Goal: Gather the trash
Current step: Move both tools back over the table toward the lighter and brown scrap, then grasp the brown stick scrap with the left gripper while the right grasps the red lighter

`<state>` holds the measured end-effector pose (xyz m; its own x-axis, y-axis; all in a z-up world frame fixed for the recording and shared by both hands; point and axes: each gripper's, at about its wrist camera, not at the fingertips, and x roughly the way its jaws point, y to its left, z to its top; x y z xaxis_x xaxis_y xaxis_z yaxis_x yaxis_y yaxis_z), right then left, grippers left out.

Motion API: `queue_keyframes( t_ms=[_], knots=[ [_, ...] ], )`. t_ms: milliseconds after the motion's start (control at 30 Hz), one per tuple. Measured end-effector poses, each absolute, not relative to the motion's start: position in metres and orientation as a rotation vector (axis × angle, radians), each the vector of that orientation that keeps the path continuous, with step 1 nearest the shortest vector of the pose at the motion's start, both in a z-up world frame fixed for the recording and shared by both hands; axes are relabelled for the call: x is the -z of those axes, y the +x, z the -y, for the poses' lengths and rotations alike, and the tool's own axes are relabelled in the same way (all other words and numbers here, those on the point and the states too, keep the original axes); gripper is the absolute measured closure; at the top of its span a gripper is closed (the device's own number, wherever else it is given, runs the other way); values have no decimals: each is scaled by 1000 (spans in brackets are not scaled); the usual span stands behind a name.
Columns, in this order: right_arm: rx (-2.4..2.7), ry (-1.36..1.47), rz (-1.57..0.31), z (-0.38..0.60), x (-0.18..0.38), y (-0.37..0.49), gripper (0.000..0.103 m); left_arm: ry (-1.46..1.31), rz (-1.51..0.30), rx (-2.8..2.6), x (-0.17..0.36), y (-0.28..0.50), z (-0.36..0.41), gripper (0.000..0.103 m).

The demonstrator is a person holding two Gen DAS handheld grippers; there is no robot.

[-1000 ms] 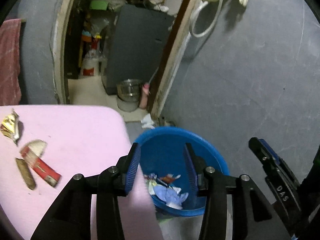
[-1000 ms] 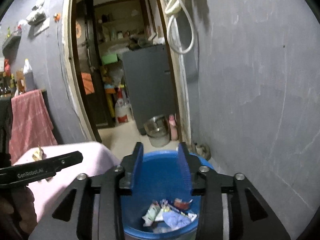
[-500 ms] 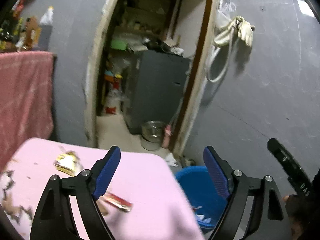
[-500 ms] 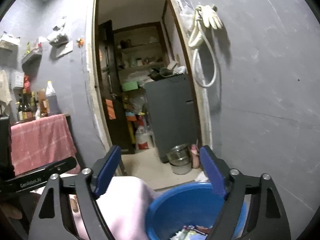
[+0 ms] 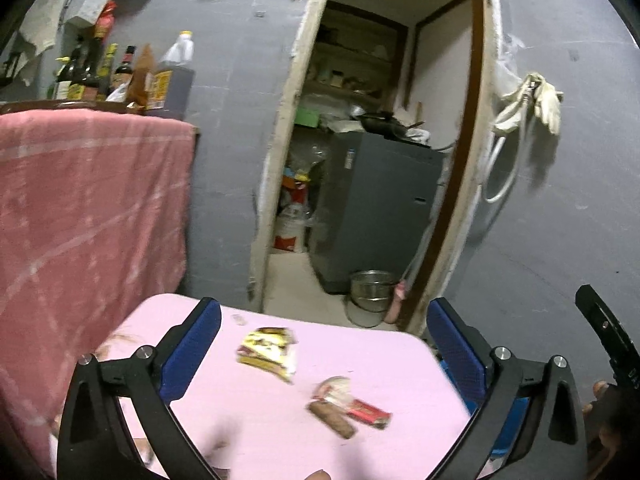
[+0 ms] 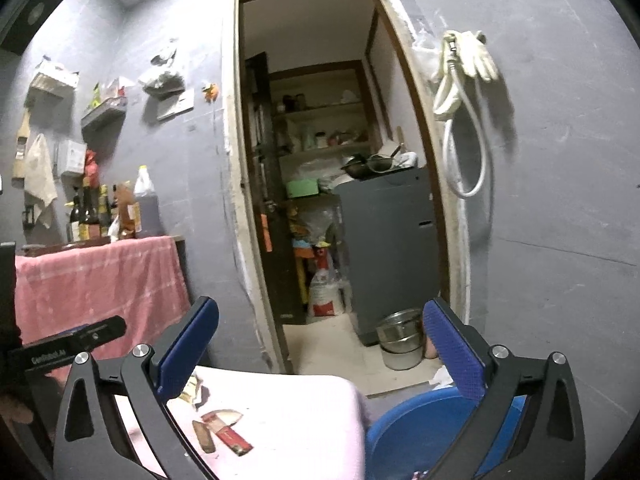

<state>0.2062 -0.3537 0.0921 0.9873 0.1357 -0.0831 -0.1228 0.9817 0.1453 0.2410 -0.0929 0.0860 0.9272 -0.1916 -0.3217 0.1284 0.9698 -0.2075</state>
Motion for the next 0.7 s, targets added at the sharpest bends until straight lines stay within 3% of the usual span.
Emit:
queue_keyframes(
  t_ms=[400, 700],
  knots=[
    [-213, 93, -189, 322, -76, 234, 0, -158, -392, 78, -59, 243, 54, 2],
    [-283, 13, -381, 295, -51, 263, 0, -188, -569, 105, -27, 272, 35, 2]
  ],
)
